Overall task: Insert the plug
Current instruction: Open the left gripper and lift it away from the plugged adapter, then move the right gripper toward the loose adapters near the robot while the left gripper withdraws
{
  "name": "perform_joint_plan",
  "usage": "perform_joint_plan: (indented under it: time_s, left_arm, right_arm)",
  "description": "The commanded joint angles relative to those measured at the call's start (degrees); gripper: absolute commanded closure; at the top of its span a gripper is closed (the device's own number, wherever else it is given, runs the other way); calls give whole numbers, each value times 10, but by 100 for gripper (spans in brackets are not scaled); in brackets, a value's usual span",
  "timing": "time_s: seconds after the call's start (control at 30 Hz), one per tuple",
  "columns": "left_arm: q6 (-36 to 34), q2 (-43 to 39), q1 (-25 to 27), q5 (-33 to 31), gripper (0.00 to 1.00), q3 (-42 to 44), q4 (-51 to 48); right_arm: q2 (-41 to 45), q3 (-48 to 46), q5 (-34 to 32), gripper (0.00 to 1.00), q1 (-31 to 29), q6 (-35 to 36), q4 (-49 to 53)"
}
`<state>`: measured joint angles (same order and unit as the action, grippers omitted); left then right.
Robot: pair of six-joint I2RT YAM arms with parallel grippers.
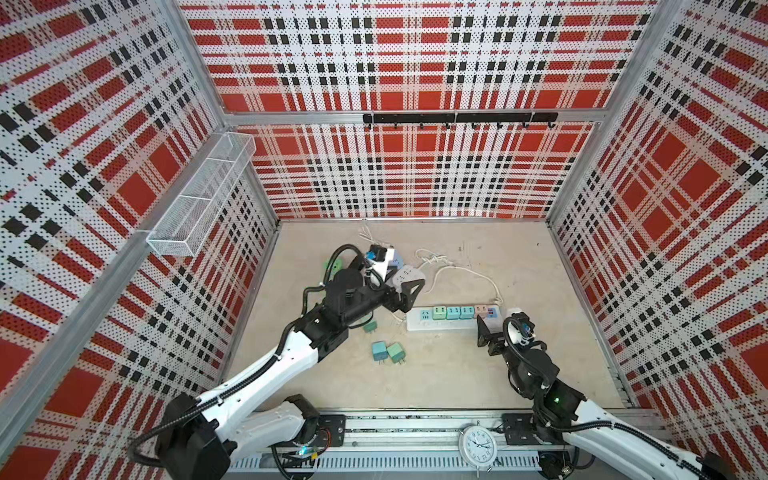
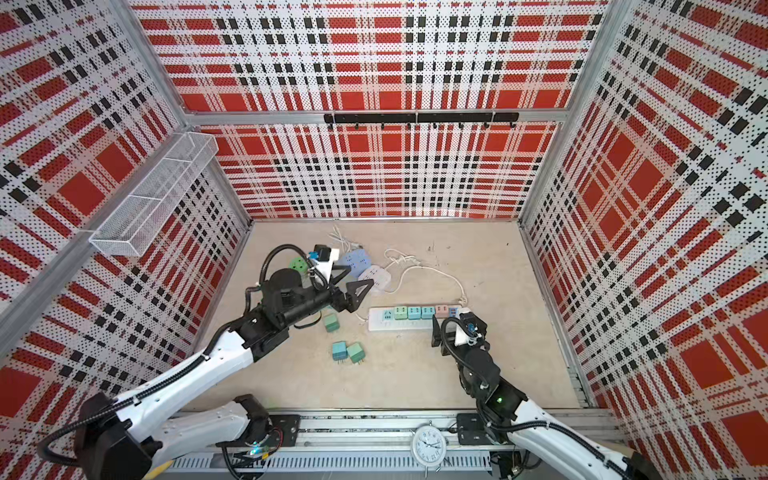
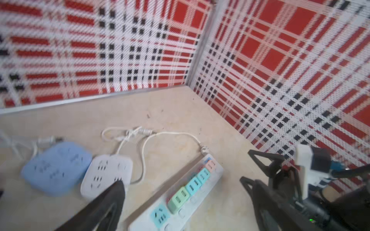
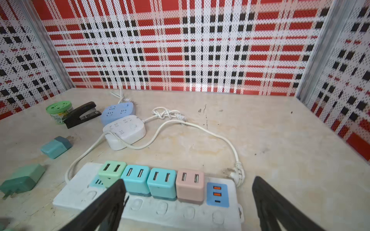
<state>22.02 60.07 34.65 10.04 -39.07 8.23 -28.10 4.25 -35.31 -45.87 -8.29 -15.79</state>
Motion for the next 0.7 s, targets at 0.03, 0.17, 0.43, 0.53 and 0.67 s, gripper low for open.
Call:
perform_joint_plan:
  time_s: [0.03, 0.17, 0.43, 0.53, 0.67]
  left_arm:
    - [170, -57, -63, -106, 1, 116, 67]
    - [156, -140, -79, -313, 1, 167, 30]
    - [258, -225, -48, -564, 1, 150, -103]
    - [310, -197, -59, -570, 1, 98, -219]
    - [222, -172, -106, -415, 1, 50, -228]
  right_arm:
    - [-30, 78, 52, 11, -1, -143, 120]
    - [-105, 132, 68, 20, -39, -234, 177]
    - [-362, 323, -92, 6, -209, -397, 290]
    - [-447, 420, -86, 0, -213, -439, 368]
    - [-509, 446, -89, 0, -222, -401, 323]
